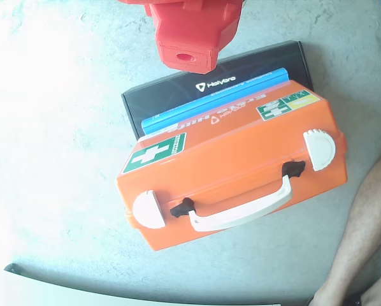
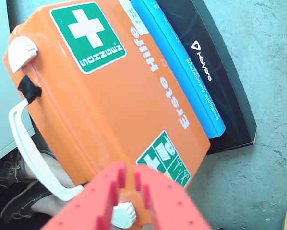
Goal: Grab the white handle of the orange box
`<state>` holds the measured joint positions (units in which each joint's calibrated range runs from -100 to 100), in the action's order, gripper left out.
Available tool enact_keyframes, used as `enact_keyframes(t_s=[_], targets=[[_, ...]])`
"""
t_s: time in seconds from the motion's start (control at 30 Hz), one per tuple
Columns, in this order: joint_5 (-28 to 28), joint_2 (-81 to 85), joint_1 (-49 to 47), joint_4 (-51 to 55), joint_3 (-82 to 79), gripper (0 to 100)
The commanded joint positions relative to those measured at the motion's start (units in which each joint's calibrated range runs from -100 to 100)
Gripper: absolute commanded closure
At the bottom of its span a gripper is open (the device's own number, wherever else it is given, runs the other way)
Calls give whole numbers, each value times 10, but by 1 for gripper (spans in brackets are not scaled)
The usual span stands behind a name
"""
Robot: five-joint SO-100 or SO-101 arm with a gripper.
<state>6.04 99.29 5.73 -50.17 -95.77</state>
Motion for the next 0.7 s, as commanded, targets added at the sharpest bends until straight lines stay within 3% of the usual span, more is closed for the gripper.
enact_keyframes(t_s=[0.0, 0.67], targets=[[3, 7, 41, -3, -31, 99], [-2, 7, 68, 5, -28, 96]])
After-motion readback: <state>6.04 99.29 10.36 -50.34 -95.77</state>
